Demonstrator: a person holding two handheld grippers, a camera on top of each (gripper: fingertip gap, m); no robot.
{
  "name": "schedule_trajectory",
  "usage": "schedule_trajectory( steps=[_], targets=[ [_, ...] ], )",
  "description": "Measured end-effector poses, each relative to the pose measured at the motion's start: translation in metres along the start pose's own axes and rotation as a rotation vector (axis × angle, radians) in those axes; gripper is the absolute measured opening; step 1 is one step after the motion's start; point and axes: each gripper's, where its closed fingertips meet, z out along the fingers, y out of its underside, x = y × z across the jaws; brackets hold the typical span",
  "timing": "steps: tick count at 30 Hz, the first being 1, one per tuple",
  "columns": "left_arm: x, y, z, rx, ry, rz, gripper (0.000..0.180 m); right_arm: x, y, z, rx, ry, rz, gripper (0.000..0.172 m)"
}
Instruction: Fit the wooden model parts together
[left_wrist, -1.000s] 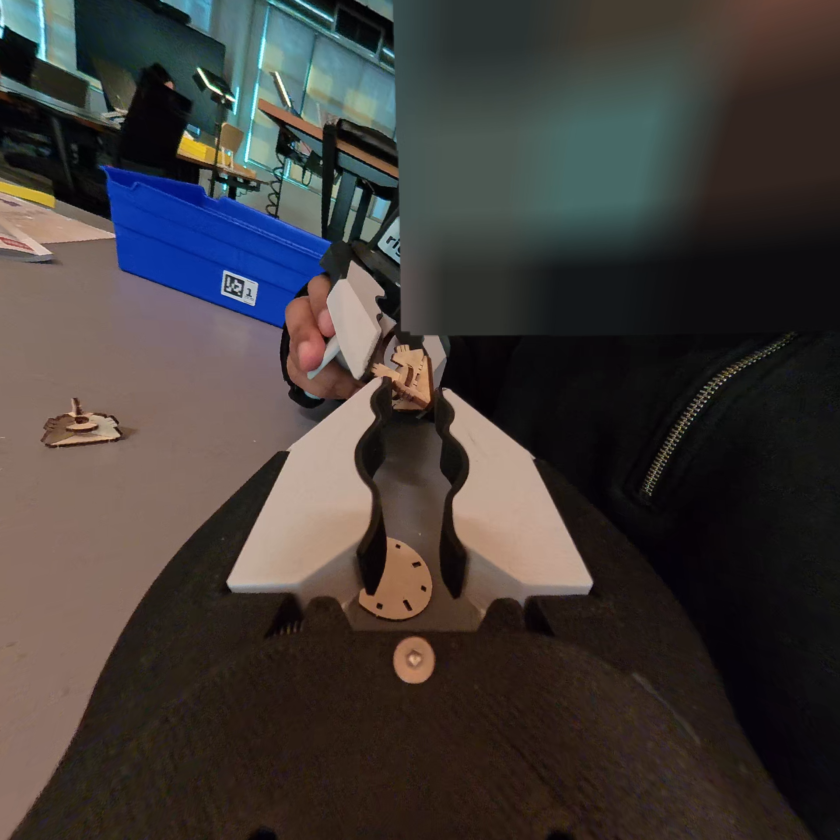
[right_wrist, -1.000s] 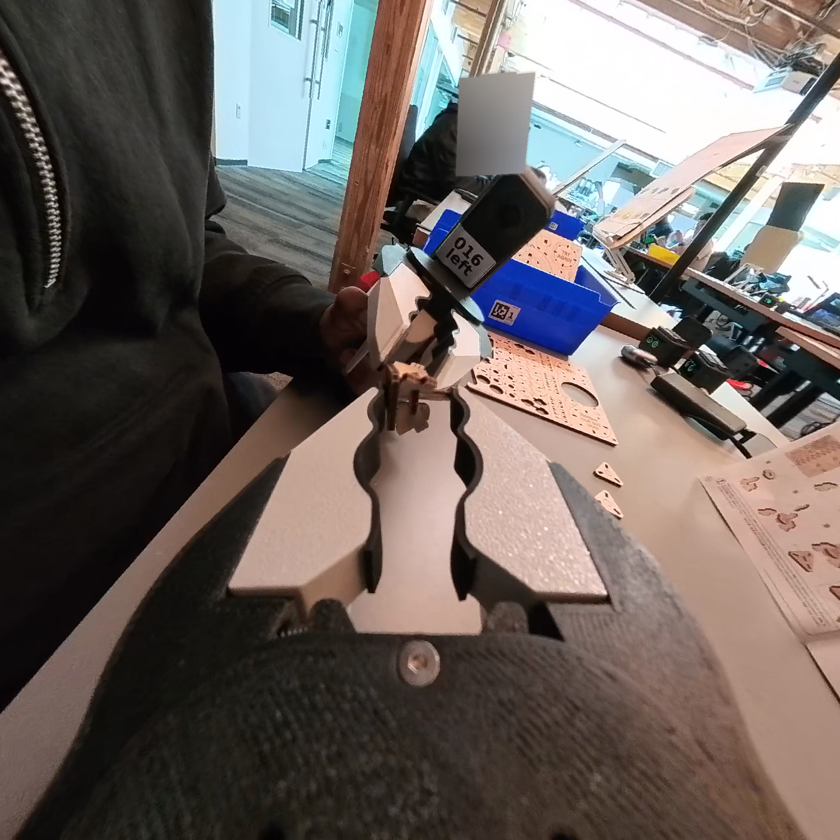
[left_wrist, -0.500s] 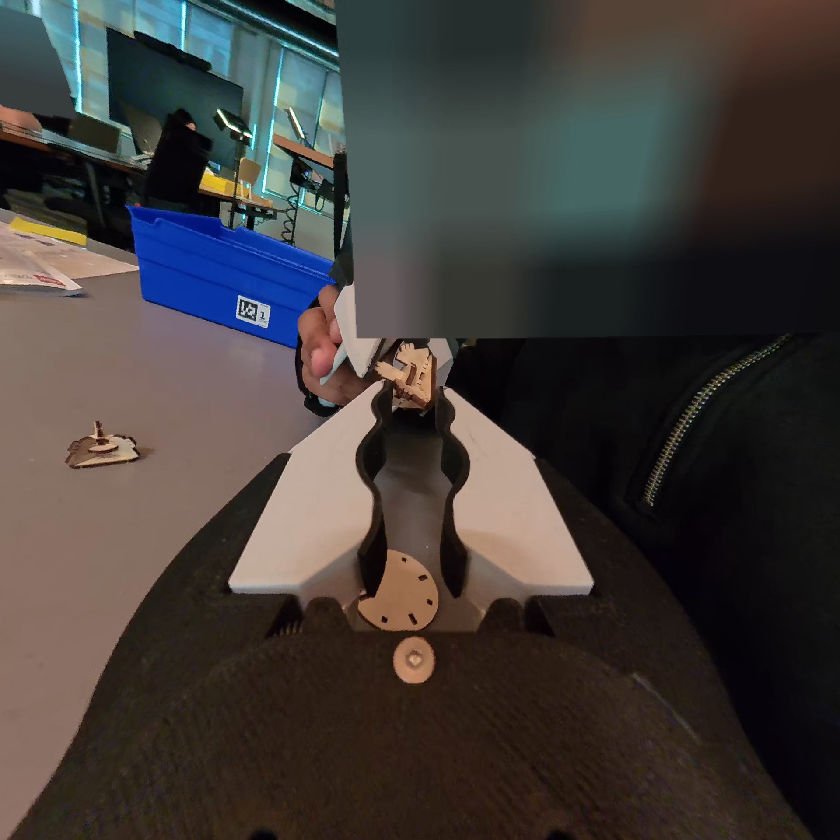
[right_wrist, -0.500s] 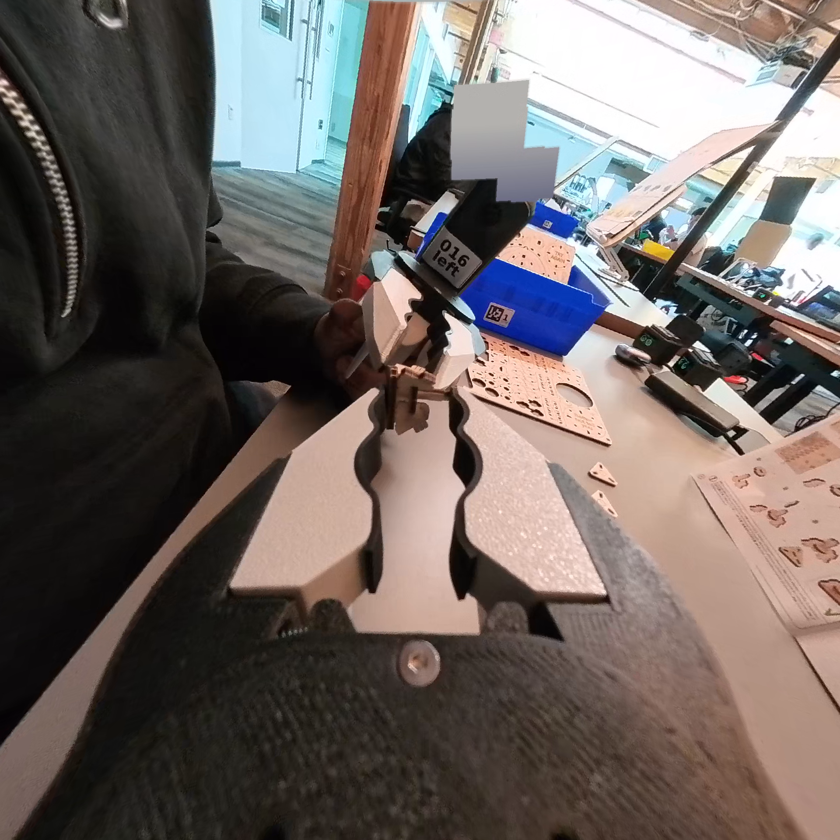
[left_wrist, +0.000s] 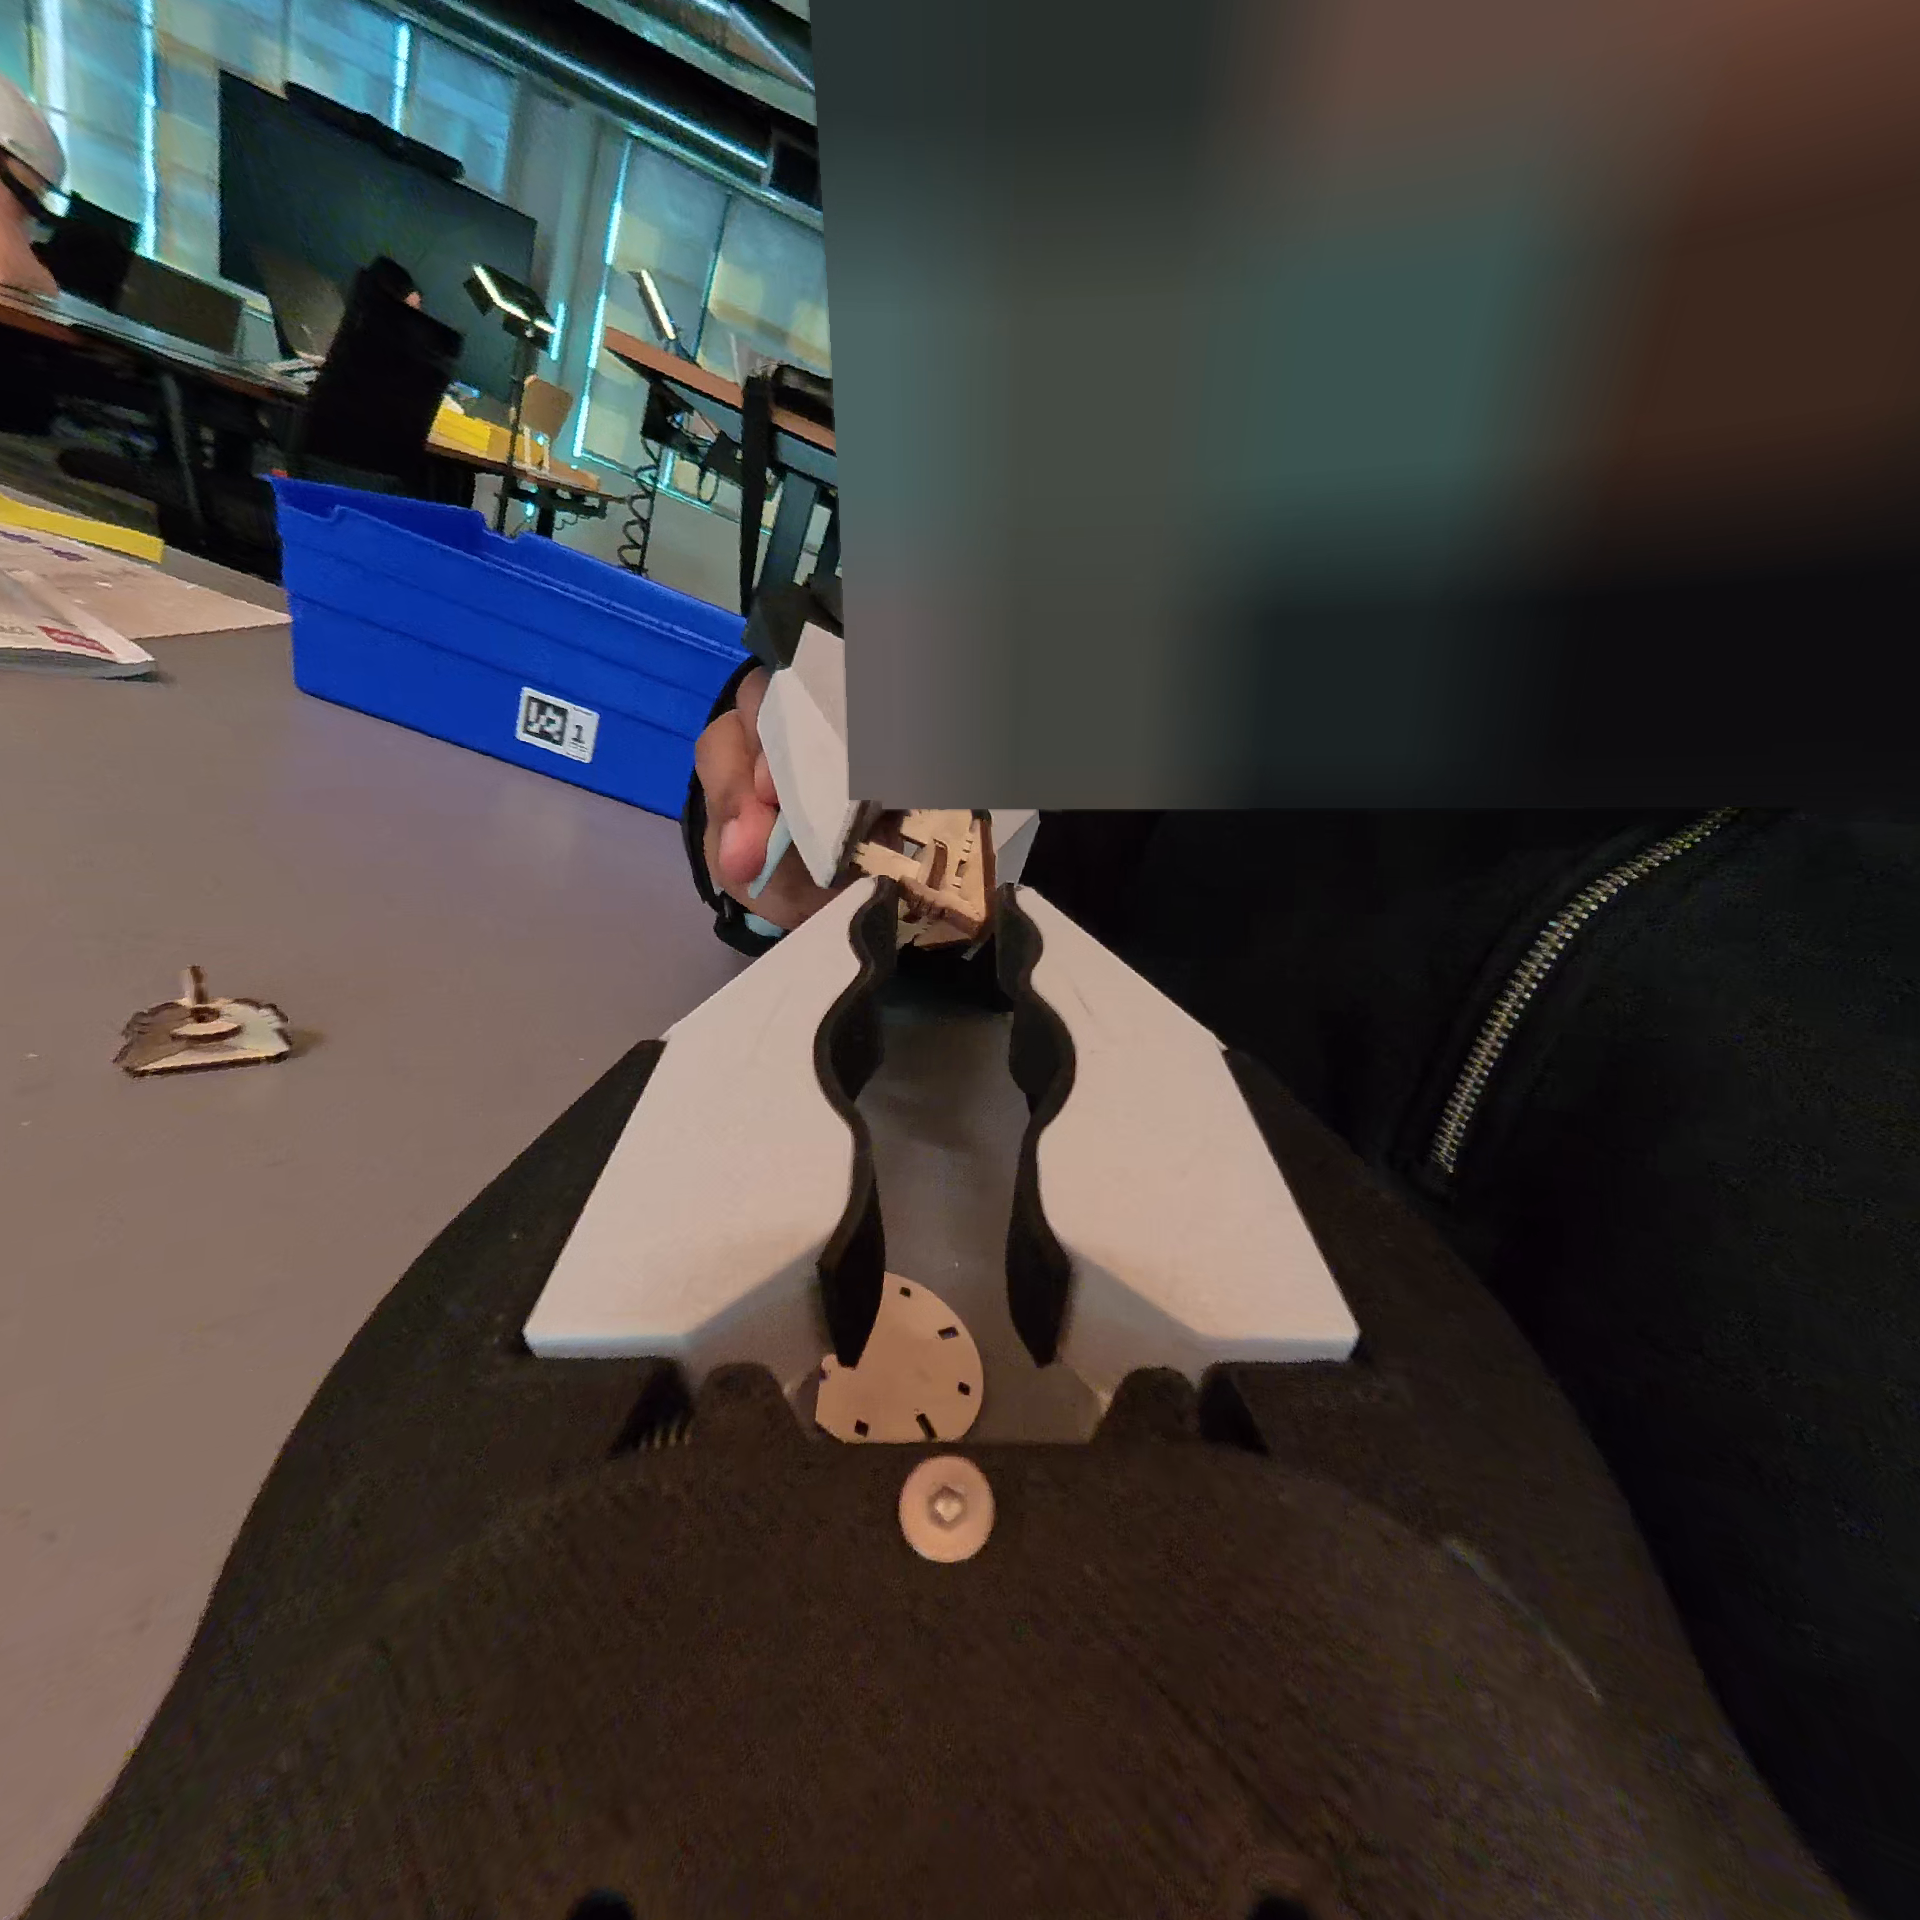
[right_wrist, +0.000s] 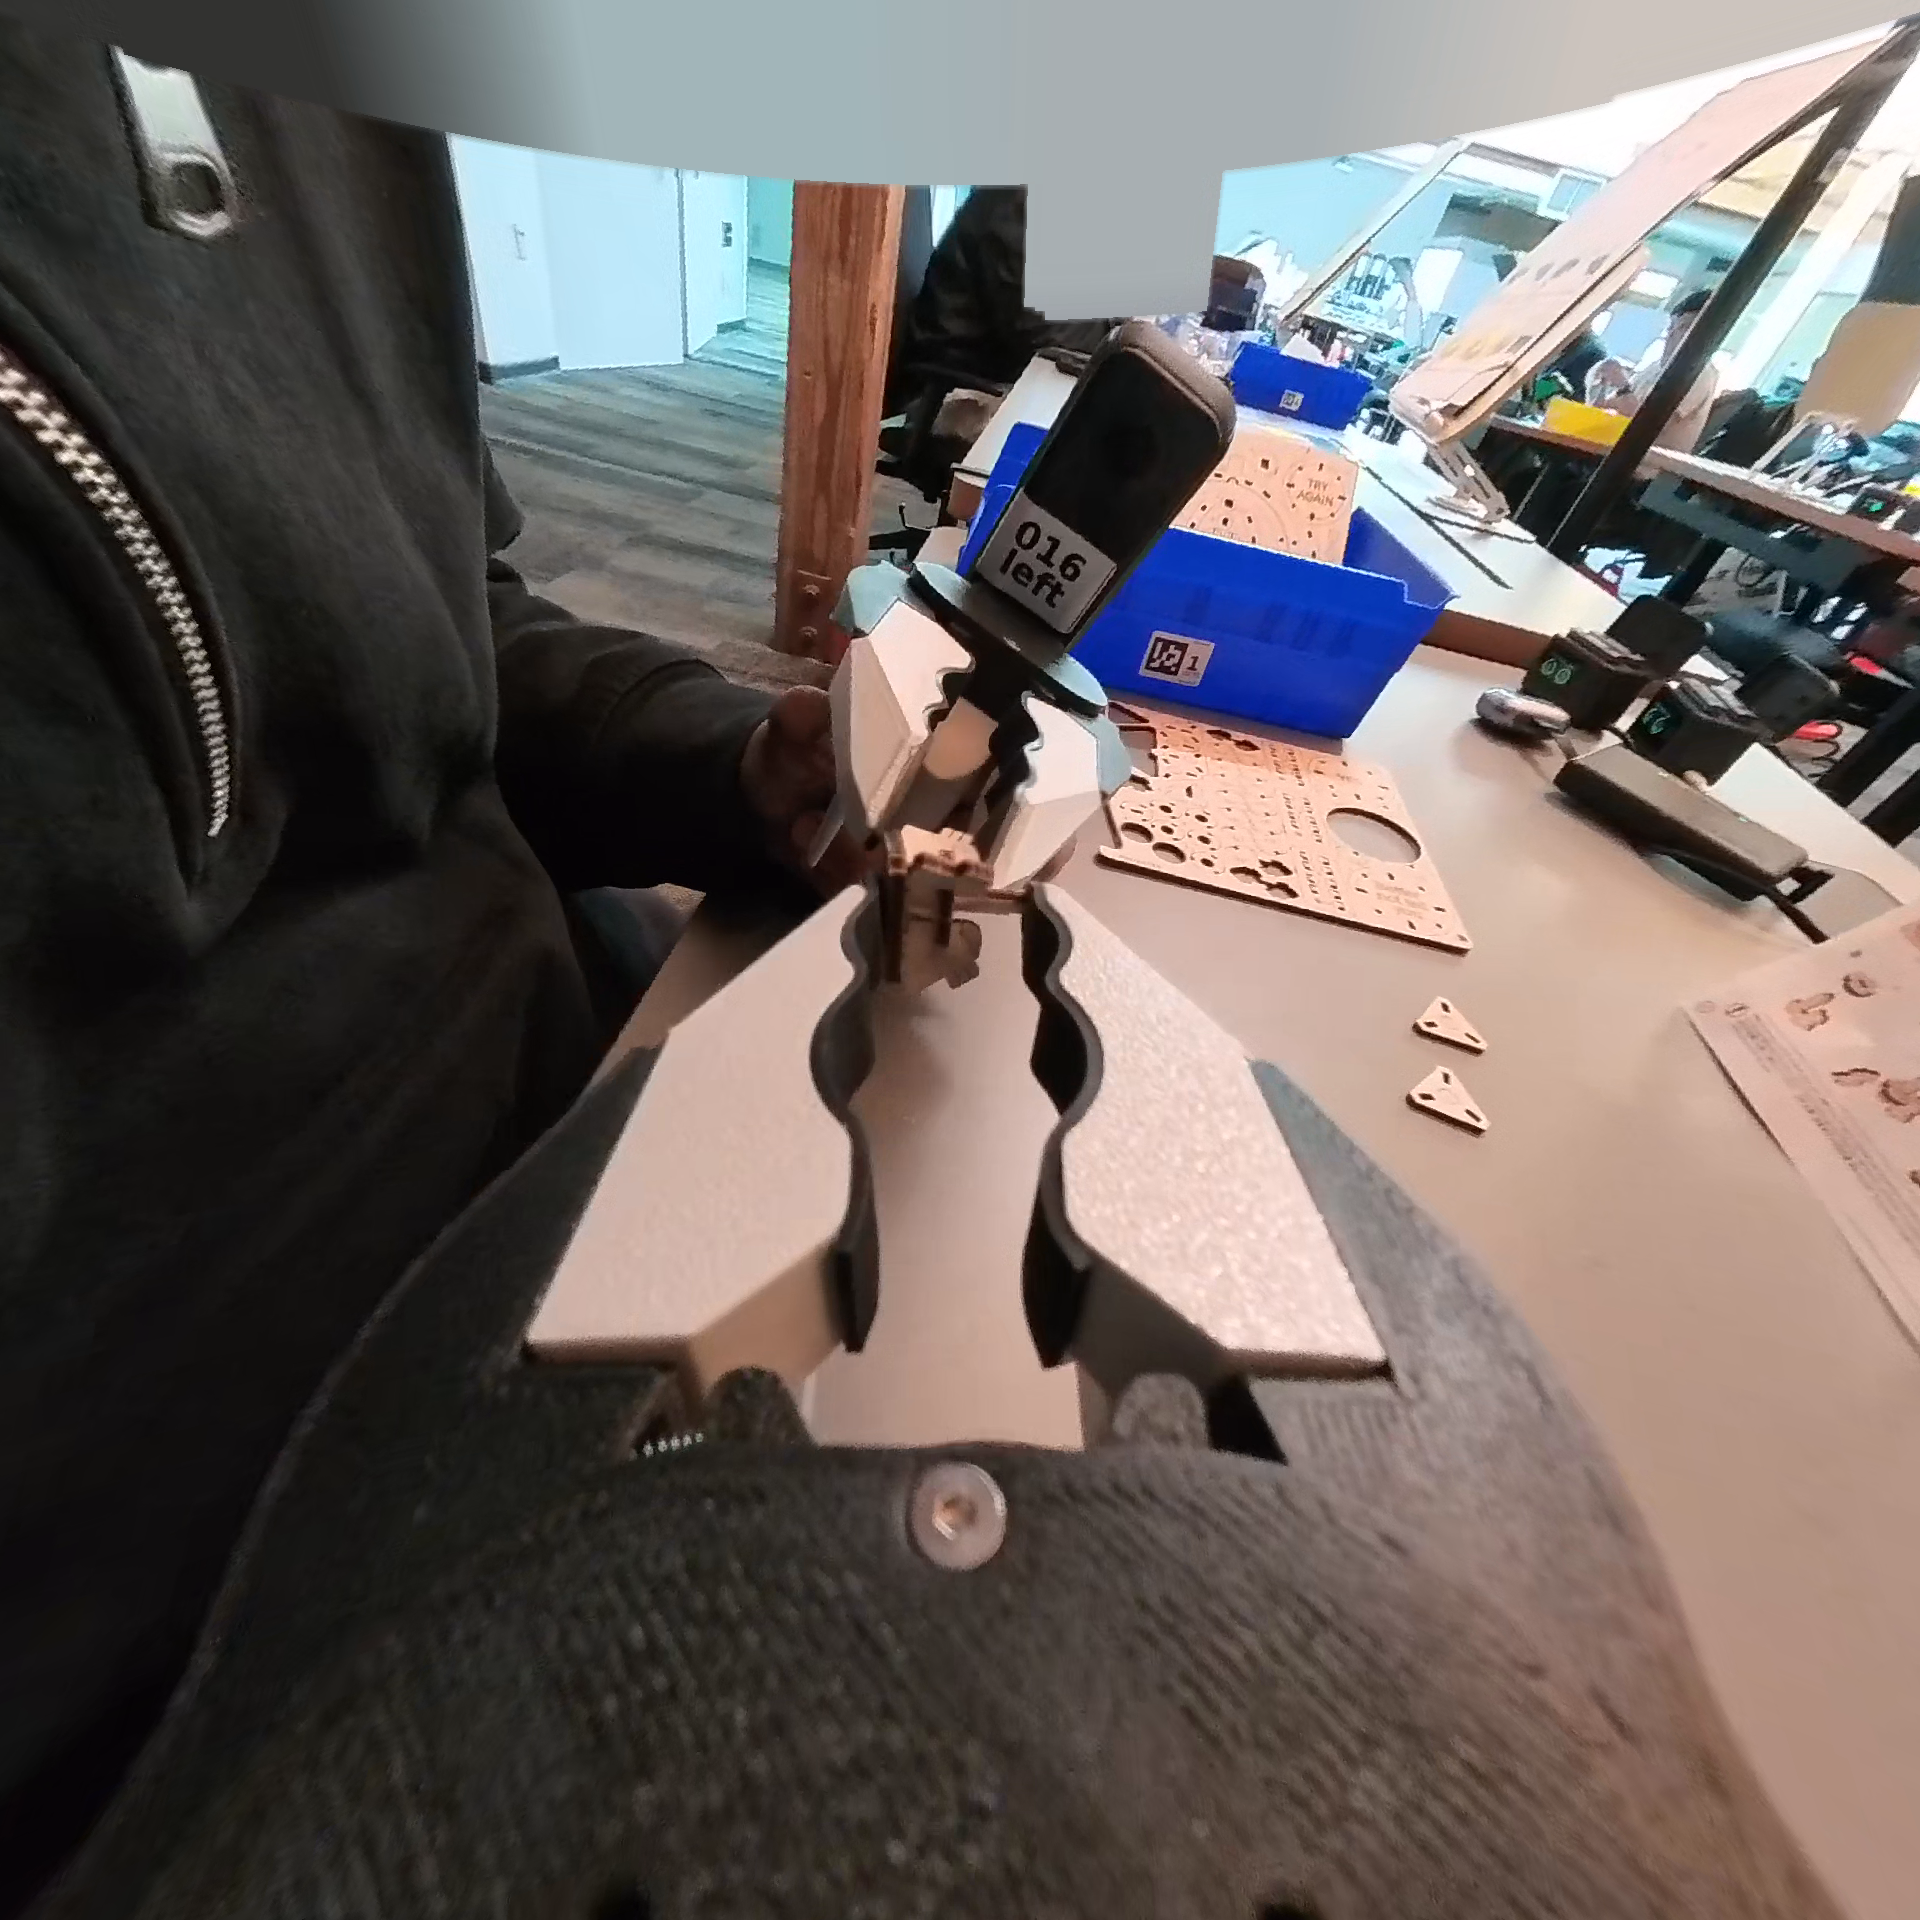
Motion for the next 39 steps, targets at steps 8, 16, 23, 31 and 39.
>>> schedule_trajectory(
  steps=[8, 16, 23, 31, 39],
  targets=[
    [-0.024, -0.013, -0.013, 0.108, -0.106, -0.085, 0.058, 0.035, -0.001, -0.010, 0.000, 0.373, -0.434, 0.024],
    [-0.027, 0.001, 0.002, 0.126, -0.059, -0.252, 0.053, 0.034, 0.000, -0.005, -0.109, 0.634, -1.032, 0.025],
    [-0.030, -0.001, 0.000, 0.169, -0.028, -0.323, 0.036, 0.030, 0.004, 0.000, -0.220, 0.697, -1.343, 0.025],
    [-0.034, -0.003, -0.003, 0.184, -0.046, -0.339, 0.020, 0.023, 0.004, 0.005, -0.265, 0.711, -1.536, 0.025],
    [-0.036, -0.016, -0.016, 0.269, -0.096, -0.267, 0.015, 0.031, 0.013, 0.003, -0.311, 0.695, -1.514, 0.032]
  ],
)
